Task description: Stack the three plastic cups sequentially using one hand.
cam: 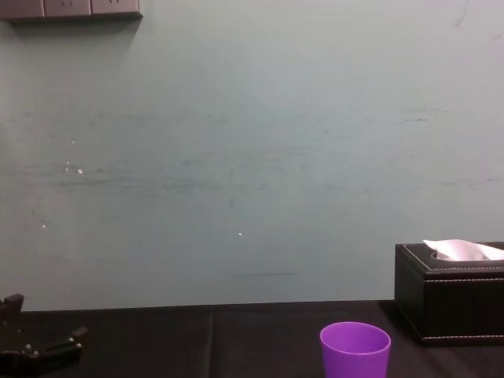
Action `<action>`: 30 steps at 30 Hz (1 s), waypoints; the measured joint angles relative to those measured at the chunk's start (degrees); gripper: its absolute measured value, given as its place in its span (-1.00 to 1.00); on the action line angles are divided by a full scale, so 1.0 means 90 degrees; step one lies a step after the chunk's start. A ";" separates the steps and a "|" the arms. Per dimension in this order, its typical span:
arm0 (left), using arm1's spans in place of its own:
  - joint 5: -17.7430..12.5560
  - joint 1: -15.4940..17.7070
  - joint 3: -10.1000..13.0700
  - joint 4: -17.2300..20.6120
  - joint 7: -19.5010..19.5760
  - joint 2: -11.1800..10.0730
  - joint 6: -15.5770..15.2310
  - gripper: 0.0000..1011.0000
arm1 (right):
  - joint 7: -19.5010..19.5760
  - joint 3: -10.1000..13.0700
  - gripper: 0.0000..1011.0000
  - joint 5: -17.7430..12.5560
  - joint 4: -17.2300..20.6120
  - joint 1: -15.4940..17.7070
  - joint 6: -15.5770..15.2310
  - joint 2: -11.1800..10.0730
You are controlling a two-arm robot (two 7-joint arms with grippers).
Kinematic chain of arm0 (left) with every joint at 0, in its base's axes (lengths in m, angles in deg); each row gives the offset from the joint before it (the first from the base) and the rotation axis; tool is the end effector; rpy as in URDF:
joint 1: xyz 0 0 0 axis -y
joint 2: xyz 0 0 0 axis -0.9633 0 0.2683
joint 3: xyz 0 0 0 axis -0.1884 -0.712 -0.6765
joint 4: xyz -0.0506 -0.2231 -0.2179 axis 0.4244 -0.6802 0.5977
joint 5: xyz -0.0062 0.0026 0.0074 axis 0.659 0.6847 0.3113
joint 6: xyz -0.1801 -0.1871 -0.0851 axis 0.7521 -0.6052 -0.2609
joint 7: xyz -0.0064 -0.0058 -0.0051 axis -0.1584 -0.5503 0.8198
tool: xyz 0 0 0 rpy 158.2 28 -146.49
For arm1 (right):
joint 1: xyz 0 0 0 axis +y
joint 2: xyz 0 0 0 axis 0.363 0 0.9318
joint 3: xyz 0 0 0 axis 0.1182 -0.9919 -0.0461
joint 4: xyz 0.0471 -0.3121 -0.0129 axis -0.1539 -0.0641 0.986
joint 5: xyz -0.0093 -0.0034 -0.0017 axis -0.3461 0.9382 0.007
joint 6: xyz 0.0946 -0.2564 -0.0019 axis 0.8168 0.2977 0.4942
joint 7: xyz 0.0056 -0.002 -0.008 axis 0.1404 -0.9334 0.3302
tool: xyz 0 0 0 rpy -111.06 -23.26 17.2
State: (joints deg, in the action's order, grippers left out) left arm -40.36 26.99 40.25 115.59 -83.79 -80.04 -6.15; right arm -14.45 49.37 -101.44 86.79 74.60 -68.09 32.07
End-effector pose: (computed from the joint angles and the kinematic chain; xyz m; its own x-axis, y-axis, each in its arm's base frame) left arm 0.3287 0.1066 -0.3163 0.2924 0.8803 0.3737 -0.9552 0.2874 0.0704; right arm 0.2623 -0.1794 -0.2423 0.6052 -0.7664 0.2154 0.7943 0.5631 -0.2282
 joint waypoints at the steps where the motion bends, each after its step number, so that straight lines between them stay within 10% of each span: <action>1: 0.0000 0.0000 0.0000 0.0000 0.0000 0.0000 0.0000 1.00 | -0.0115 0.0057 0.99 -0.0046 0.0055 0.0089 0.0000 -0.0058; 17: 0.0000 0.0000 0.0000 0.0000 0.0000 0.0000 0.0000 1.00 | -0.0798 0.0483 0.98 -0.0255 0.0401 0.0966 0.0081 -0.0304; 30: 0.0000 0.0000 0.0000 0.0000 0.0000 0.0000 0.0000 1.00 | -0.0824 0.0176 0.98 0.0248 0.0105 0.0783 0.0049 0.0128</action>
State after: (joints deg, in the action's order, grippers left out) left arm -40.36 26.99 40.25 115.59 -83.79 -80.04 -6.15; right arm -21.86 50.95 -99.21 87.74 81.64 -67.65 33.22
